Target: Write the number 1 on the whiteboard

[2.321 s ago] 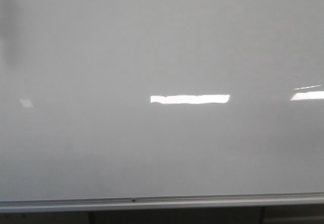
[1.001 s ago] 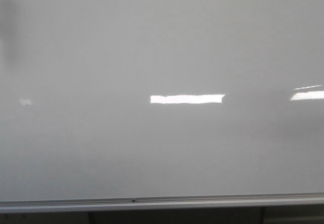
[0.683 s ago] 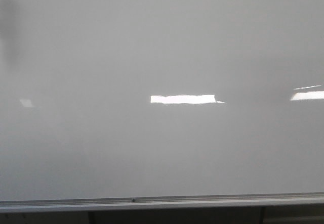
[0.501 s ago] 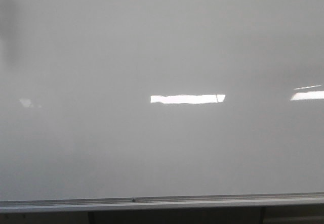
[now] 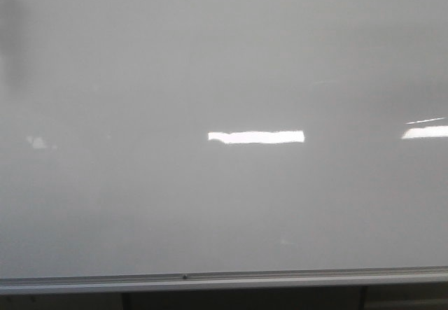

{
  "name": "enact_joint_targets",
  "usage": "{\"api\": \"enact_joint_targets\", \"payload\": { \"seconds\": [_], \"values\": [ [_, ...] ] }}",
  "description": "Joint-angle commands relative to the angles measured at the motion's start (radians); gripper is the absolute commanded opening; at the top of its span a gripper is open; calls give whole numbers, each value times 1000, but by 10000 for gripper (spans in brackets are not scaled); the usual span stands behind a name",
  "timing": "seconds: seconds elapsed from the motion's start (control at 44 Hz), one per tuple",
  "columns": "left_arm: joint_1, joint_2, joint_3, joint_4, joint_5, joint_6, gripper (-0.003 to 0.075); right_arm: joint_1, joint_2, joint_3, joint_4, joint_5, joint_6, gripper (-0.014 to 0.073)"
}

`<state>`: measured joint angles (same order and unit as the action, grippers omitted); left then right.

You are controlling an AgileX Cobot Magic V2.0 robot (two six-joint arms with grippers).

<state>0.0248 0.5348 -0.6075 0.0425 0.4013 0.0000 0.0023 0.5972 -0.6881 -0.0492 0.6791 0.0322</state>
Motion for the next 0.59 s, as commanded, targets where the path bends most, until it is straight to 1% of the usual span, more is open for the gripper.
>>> {"api": "enact_joint_targets", "payload": {
  "seconds": [0.0,0.273,0.319,0.364,0.432,0.478,0.501,0.523,0.569],
  "values": [
    [-2,34,-21,-13,-63,0,-20,-5,41,-17,-3,-65,1,-69],
    [-2,119,-18,-33,-41,0,-18,-5,130,14,-3,-100,1,-63],
    [-2,133,-18,-35,-33,0,-13,-4,139,14,-3,-101,1,-48],
    [-2,147,-18,-35,-27,0,12,-4,143,14,-3,-101,1,-8],
    [-2,163,-18,-35,-26,0,98,-4,143,14,-3,-102,1,91],
    [-2,172,-18,-35,-26,0,193,-4,143,14,-3,-103,1,197],
    [-2,174,-18,-35,-26,0,223,-4,143,14,-3,-104,1,248],
    [-2,177,-21,-35,-26,0,284,-4,143,14,-3,-106,1,302],
    [-2,181,-22,-35,-23,0,373,-4,143,14,-3,-109,1,407]
  ]
}}
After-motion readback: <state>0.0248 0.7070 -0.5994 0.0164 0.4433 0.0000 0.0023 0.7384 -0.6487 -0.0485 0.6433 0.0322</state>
